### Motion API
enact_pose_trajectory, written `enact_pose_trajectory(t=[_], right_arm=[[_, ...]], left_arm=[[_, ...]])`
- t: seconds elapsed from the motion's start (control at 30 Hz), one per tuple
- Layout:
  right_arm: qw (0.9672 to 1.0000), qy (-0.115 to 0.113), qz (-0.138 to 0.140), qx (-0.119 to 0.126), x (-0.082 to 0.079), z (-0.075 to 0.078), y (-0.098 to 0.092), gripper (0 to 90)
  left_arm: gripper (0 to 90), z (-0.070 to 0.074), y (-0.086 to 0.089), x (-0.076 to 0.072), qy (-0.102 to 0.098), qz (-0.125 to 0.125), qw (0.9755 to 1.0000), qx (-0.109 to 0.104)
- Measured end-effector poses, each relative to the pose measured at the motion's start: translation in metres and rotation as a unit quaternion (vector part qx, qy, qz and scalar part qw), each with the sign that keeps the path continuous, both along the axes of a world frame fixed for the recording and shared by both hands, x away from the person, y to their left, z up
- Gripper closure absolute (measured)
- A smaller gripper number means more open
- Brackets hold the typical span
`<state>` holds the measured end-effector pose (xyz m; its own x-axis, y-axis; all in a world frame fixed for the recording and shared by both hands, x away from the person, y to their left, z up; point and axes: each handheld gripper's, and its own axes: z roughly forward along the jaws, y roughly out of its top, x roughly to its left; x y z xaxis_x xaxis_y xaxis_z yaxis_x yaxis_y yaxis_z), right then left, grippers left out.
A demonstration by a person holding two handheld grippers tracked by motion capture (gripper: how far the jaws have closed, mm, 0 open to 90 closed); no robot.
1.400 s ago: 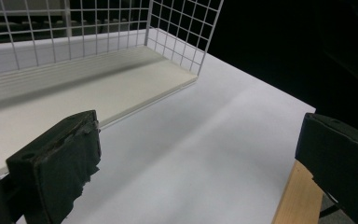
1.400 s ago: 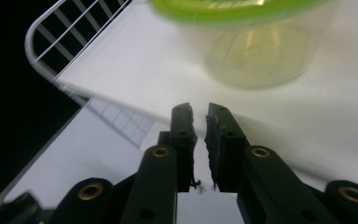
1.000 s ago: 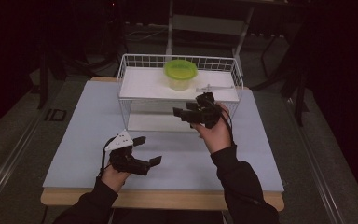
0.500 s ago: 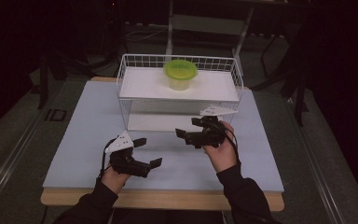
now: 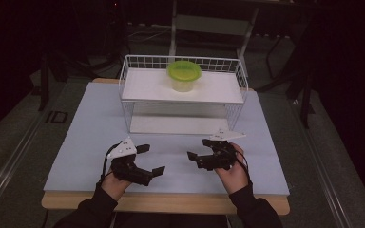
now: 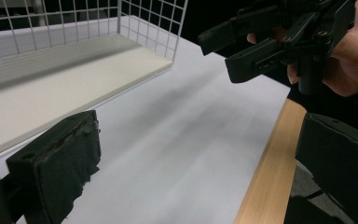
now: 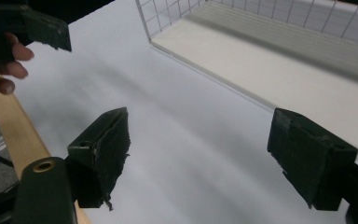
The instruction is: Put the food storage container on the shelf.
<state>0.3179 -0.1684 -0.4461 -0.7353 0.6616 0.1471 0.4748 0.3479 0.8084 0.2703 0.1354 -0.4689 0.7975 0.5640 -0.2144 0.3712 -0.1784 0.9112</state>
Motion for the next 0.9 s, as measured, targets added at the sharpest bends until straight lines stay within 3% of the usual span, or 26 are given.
enact_pose_trajectory(t=[0.33, 0.9], right_arm=[[1.0000, 0.008, 0.000, -0.005, -0.015, -0.022, -0.020, 20.6], [0.9998, 0.016, 0.003, -0.015, -0.038, -0.037, -0.045, 19.0]], left_arm=[[1.0, -0.005, 0.005, -0.008, 0.006, -0.003, 0.9998, 0.019], [1.0, -0.011, 0.020, -0.016, 0.009, 0.001, 0.9995, 0.032]])
